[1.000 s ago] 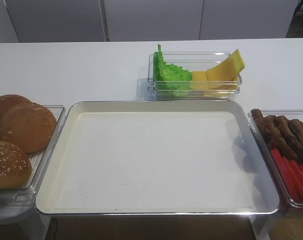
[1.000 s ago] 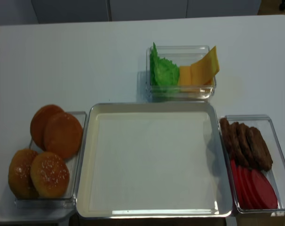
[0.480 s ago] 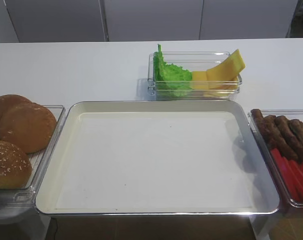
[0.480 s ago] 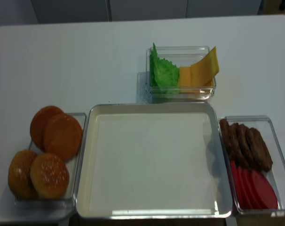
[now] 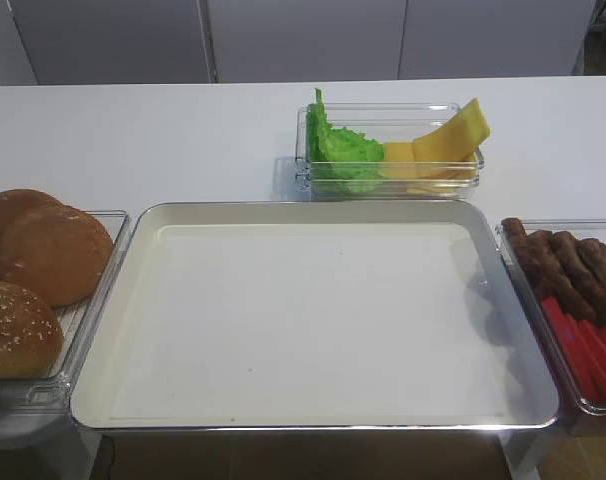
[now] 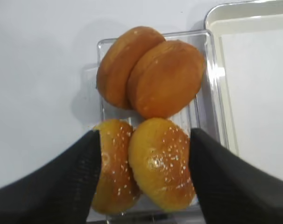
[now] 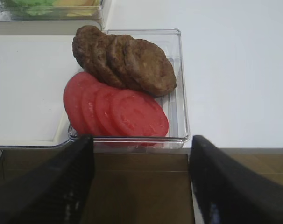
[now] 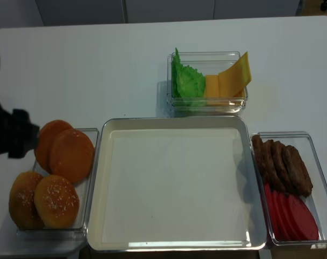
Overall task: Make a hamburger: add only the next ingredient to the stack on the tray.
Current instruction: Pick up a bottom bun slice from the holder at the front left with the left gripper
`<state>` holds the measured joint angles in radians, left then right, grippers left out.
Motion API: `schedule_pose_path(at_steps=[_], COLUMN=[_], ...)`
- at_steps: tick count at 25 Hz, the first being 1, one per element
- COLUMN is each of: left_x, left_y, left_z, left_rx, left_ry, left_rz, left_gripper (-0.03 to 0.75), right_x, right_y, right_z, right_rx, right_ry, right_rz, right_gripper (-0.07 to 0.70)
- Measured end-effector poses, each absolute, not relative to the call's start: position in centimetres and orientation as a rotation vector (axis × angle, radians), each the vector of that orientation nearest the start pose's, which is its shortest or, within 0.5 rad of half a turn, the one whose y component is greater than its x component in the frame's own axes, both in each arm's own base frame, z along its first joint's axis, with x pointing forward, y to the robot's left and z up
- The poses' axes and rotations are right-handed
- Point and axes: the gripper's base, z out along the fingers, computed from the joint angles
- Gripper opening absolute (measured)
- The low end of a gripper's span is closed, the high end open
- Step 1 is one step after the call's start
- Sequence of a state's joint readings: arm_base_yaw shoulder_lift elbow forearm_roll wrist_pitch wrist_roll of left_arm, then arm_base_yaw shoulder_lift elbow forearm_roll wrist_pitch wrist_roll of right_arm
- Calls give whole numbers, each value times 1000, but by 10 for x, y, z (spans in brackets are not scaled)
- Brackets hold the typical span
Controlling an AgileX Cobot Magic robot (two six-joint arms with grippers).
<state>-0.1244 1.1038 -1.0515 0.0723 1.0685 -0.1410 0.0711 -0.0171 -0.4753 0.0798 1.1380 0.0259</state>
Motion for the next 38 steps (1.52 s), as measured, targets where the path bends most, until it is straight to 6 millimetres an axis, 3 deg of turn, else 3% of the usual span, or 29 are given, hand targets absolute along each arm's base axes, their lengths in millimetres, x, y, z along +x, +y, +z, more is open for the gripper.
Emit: schedule_pose_path(at_steps=[6,10,20,28,32,38], left_x=[238,254,269,304,321,330], left_y=[-17,-3,19,26,23,23], left_z=[329,316,303,302,300,288], left_rx=[-73,-143,283,553,636,697], left_ry=[2628,2640,2718,2772,2757,2787], left_rz=[-137,-166,-50,-137,-214,-259], left_gripper=[440,439,438,431,429,413], right_x=[-9,-9,-9,-9,-9,-9], right_y=[6,6,6,6,6,6], right_z=[264,264,264,264,264,264], right_rx=[-58,-58,-58,-56,-56,-54], right_ry=[2129,2129,2129,2129,2129,2130], right_rz=[153,153,153,154,154,155], right_gripper=[495,495,495,495,495,495])
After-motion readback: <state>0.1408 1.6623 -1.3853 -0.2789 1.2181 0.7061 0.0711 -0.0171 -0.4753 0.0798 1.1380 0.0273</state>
